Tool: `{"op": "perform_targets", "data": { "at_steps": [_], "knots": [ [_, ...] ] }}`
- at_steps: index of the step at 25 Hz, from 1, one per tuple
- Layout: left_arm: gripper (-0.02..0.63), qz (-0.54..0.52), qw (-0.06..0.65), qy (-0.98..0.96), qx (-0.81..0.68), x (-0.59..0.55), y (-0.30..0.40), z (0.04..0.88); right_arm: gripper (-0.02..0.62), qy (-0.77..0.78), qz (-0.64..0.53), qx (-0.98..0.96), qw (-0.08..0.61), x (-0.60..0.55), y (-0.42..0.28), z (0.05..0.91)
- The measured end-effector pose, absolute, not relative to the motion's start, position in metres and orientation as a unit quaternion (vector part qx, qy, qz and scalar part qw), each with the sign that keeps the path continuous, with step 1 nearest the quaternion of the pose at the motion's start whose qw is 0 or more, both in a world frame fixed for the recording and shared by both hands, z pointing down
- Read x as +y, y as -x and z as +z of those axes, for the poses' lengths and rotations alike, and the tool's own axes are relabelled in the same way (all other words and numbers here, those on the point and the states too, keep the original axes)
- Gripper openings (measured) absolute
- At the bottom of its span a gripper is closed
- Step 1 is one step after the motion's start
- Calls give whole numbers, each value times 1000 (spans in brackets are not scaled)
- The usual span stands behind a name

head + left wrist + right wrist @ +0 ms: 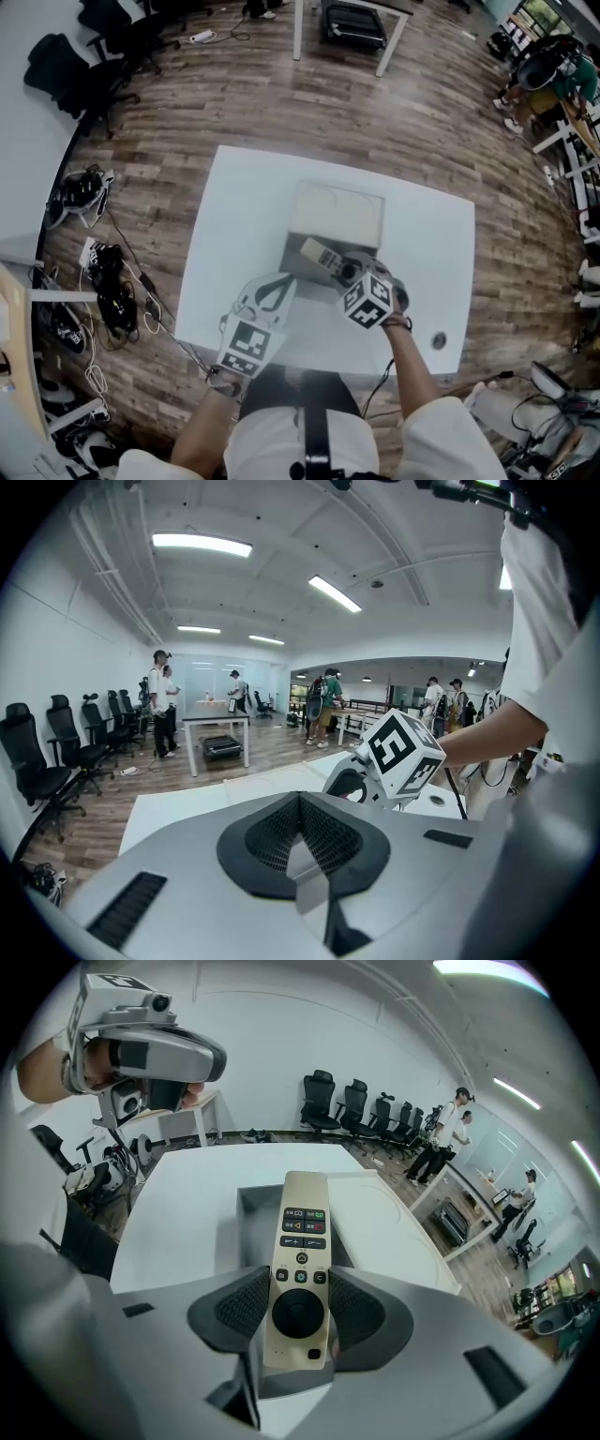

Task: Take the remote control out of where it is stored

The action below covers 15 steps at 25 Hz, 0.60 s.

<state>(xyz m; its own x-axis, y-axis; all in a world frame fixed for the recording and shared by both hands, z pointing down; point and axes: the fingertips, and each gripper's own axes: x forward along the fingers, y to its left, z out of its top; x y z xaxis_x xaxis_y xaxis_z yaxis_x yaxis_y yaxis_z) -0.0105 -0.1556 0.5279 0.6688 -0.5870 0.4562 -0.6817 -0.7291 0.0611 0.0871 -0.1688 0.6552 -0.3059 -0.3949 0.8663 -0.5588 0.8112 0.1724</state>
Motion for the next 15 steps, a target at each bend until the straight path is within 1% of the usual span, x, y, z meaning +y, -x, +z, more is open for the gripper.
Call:
{"op": "perform_targets", "data": {
  "at_steps": [15],
  "knots": [
    [-12, 195, 73, -914, -347, -157, 11, 492, 195, -365, 101, -816, 438, -153, -104, 597]
  ]
}}
